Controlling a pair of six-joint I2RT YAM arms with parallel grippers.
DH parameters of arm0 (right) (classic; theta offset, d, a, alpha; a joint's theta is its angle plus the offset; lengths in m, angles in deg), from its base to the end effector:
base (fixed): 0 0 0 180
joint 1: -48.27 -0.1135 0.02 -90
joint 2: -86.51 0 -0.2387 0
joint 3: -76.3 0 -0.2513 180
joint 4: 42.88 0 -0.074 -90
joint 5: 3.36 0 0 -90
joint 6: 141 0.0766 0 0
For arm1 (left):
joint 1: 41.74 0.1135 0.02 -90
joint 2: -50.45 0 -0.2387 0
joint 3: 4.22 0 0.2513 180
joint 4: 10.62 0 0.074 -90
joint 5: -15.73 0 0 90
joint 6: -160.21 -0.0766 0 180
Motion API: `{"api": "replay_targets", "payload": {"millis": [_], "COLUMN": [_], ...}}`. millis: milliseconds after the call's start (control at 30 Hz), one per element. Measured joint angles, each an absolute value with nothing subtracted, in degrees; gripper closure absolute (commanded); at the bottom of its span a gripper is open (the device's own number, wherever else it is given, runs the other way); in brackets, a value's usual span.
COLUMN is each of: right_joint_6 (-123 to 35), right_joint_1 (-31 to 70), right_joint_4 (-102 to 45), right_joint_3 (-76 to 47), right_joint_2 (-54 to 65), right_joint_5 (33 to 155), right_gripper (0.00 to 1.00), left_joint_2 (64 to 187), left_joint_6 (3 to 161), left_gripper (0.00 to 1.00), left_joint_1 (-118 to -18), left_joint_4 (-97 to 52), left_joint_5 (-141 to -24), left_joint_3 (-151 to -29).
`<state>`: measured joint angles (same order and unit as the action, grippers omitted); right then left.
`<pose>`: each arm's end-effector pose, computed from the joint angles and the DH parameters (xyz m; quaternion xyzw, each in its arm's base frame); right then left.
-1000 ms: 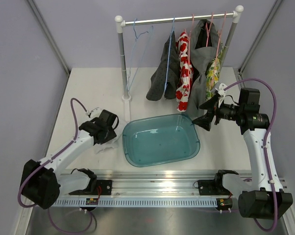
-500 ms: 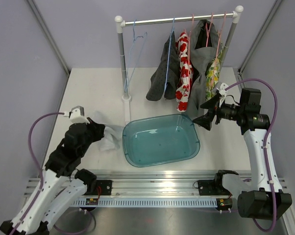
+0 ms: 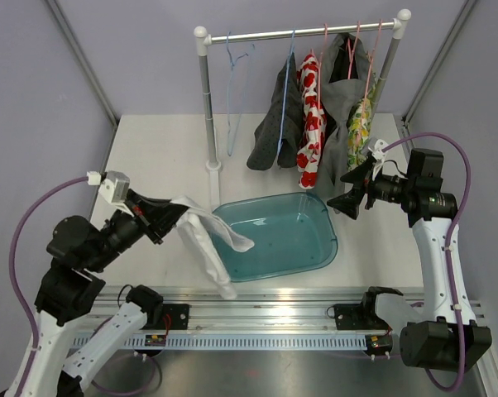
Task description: Remove the skirt from the hanger
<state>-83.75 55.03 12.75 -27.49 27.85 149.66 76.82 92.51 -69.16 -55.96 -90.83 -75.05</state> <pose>0.2276 0.0418 0.3261 -0.3953 0.6954 0.3161 0.5101 0.1079 -0.0806 0.3933 0.1324 0.6999 -0.3850 0.5869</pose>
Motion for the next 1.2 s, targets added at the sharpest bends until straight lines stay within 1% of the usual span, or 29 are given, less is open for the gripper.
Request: {"api": "replay_targets", "payload": {"millis": [167,333,467,733,900,1000,1200], "right_joint_6": [-83.75,-83.75,-83.75,-83.75,-83.75,-83.75,-83.75], "right_joint_1": [55.31,55.58,55.80,55.84,55.84,55.84,55.86], "right_joint_4": [12.75,12.73,12.73,12.73,12.73,12.73,12.73], "right_joint_3": [-27.49,-27.51,-27.56,-27.56,-27.56,-27.56,-27.56], "right_joint_2": [27.85,27.90,27.96,28.01,28.03,28.05,28.07], "right_joint_5": [149.64,149.60,149.53,149.18,149.11,149.11,149.09], "right_gripper": [0.00,0.01,0.00,0.01,0.01,0.01,0.00], "left_joint_2": [83.42,91.18,96.38,103.75,107.72,108.73,111.94], "left_joint_6": [93.56,98.22,100.25,99.59,97.06,94.61,89.78], "left_gripper": [1.00,1.00,1.00,1.00,1.00,1.00,0.99], "left_joint_1": [-69.16,-69.60,-72.16,-81.49,-85.84,-86.76,-86.78], "left_joint_4": [-46.39,-34.72,-29.84,-26.87,-26.65,-26.63,-25.19], "left_joint_5": [-99.77,-108.43,-110.39,-108.12,-104.25,-100.51,-88.49], "left_joint_3": [-83.33,-83.75,-82.61,-77.39,-73.19,-70.33,-65.00]}}
